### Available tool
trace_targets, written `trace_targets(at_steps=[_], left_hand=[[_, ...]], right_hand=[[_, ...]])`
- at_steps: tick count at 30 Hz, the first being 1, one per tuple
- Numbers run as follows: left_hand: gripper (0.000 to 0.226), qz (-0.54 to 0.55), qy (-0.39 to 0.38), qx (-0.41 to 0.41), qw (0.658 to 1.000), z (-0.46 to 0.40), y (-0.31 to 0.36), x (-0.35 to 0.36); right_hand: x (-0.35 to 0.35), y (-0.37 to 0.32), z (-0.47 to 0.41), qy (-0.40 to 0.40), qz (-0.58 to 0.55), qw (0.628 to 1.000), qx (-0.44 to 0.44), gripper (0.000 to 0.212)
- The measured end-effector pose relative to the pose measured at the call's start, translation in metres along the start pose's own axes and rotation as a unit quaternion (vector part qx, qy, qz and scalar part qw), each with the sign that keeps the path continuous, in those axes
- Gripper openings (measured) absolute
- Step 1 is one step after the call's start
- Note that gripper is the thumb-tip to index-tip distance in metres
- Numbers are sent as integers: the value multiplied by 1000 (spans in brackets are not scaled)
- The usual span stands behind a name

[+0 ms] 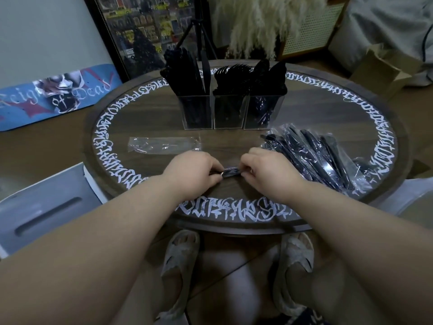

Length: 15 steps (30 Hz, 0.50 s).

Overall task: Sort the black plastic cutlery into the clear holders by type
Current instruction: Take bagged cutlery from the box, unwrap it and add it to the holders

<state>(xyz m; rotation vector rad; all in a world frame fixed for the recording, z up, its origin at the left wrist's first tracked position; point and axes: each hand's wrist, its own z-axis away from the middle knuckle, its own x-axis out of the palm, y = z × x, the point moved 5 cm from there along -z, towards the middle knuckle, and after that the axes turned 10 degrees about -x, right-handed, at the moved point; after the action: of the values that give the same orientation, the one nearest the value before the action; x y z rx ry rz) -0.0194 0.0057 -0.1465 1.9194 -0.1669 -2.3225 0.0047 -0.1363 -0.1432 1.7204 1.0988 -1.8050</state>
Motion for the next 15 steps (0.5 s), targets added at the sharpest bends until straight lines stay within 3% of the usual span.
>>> trace_targets(at_steps=[3,9,15], left_hand=[[32,24,-12,-22,999,-2,-1,5],[44,26,-22,-63,997,-7,-3,10],[10,112,-31,-82,990,-9,-7,0]], right_hand=[[9,8,5,-32,-7,999,30,18],[8,13,6,21,-35,998,50,11],[-4,16,5,86,-116,987,64,4]])
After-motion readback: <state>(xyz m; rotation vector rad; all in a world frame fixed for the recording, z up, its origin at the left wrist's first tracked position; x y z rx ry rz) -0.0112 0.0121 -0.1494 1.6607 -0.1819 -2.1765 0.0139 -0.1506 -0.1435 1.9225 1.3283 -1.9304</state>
